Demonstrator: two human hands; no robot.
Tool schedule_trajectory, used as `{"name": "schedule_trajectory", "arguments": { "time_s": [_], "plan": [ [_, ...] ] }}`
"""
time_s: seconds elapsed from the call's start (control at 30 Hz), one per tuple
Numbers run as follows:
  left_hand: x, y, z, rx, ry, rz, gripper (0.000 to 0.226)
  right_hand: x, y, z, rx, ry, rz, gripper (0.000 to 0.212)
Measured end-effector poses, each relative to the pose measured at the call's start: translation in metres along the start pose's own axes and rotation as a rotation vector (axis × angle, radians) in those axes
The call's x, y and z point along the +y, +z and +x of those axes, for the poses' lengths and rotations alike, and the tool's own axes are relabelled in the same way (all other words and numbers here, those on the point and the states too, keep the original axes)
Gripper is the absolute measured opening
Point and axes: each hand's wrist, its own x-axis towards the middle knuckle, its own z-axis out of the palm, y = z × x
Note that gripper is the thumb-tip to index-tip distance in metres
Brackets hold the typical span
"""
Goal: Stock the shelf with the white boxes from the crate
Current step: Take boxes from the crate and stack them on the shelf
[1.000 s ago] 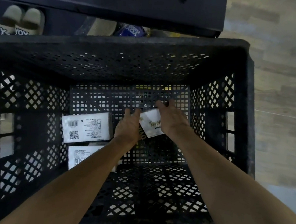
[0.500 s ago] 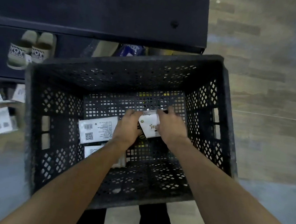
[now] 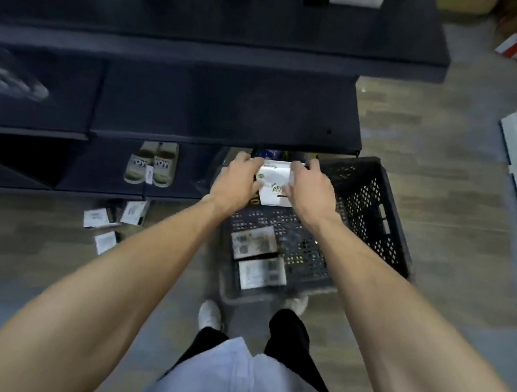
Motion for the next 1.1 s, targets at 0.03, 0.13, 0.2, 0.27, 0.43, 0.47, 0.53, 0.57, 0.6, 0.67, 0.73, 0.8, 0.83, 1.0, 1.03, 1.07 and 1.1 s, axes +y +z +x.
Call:
{"name": "schedule_trajectory", "arguments": {
  "time_s": [0.03,0.13,0.2,0.27,0.43,0.47,0.53,0.57,0.6,0.67,0.73,0.8,0.83,1.0,1.03,1.07,1.1],
  "plan": [
    [-0.001,-0.023,-0.001,0.027,0.007,0.012,0.045,-0.015,-0.015,0.002,0.030,-0.020,0.003,0.039],
    [0.000,-0.087,0.003,0.122,0.025,0.036,0.044,-0.051,-0.063,0.012,0.136,-0.071,0.003,0.037],
    [0.005,-0.124,0.009,0.179,0.039,0.042,0.047,-0.069,-0.095,0.020,0.198,-0.090,0.017,0.035],
    [0.011,-0.157,0.013,0.242,0.048,0.045,0.050,-0.082,-0.125,0.028,0.251,-0.118,0.027,0.034],
    [0.027,-0.219,0.023,0.393,0.094,0.091,0.049,-0.105,-0.188,0.045,0.361,-0.202,0.054,0.032],
    [0.029,-0.230,0.024,0.426,0.096,0.101,0.048,-0.110,-0.197,0.048,0.380,-0.218,0.058,0.031],
    [0.029,-0.251,0.025,0.495,0.089,0.120,0.045,-0.122,-0.213,0.054,0.427,-0.243,0.058,0.032],
    [0.028,-0.260,0.026,0.519,0.086,0.134,0.045,-0.129,-0.219,0.056,0.447,-0.253,0.063,0.033],
    [0.027,-0.268,0.026,0.538,0.085,0.143,0.045,-0.135,-0.224,0.058,0.461,-0.261,0.069,0.034],
    [0.021,-0.283,0.028,0.571,0.085,0.144,0.045,-0.148,-0.230,0.064,0.477,-0.274,0.075,0.036],
    [0.014,-0.296,0.033,0.600,0.089,0.137,0.044,-0.161,-0.235,0.072,0.486,-0.280,0.080,0.038],
    [0.006,-0.308,0.040,0.616,0.097,0.137,0.045,-0.173,-0.239,0.083,0.499,-0.283,0.085,0.039],
    [0.001,-0.314,0.044,0.619,0.101,0.137,0.046,-0.178,-0.242,0.089,0.506,-0.281,0.084,0.039],
    [-0.024,-0.345,0.080,0.610,0.088,0.103,0.050,-0.208,-0.253,0.132,0.520,-0.245,0.046,0.030],
    [-0.030,-0.351,0.089,0.598,0.085,0.108,0.053,-0.214,-0.254,0.142,0.515,-0.230,0.035,0.028],
    [-0.036,-0.356,0.097,0.595,0.088,0.128,0.055,-0.220,-0.255,0.152,0.513,-0.220,0.029,0.031],
    [-0.043,-0.362,0.106,0.600,0.097,0.154,0.056,-0.227,-0.255,0.162,0.512,-0.218,0.024,0.039]
  ]
}}
